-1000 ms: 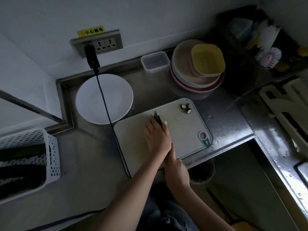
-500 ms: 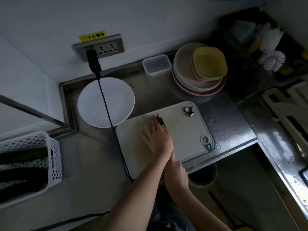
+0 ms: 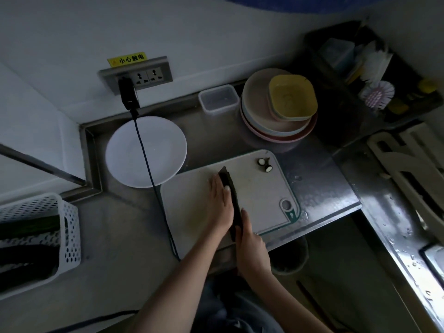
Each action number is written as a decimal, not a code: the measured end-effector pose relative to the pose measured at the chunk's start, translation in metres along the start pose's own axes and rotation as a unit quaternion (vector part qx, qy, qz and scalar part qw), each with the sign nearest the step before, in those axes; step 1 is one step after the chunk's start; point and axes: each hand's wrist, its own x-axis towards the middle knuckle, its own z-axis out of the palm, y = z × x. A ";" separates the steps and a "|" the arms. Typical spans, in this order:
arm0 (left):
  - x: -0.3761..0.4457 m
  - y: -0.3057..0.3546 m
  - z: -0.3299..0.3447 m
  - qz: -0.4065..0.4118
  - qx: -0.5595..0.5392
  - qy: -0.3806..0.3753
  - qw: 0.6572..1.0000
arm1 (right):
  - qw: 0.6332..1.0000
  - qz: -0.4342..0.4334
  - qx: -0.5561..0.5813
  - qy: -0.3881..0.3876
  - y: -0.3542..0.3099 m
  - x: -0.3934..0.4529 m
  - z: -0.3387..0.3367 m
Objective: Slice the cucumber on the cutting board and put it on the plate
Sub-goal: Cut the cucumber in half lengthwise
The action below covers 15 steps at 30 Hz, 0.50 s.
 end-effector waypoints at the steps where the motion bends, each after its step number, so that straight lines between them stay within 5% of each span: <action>1: -0.005 -0.005 -0.001 0.003 0.005 0.003 1.000 | 1.000 -0.005 -0.006 -0.001 0.001 -0.002 -0.001; 15: -0.016 -0.020 0.008 0.034 0.060 0.046 0.997 | 0.993 0.027 -0.109 -0.021 0.006 -0.019 0.009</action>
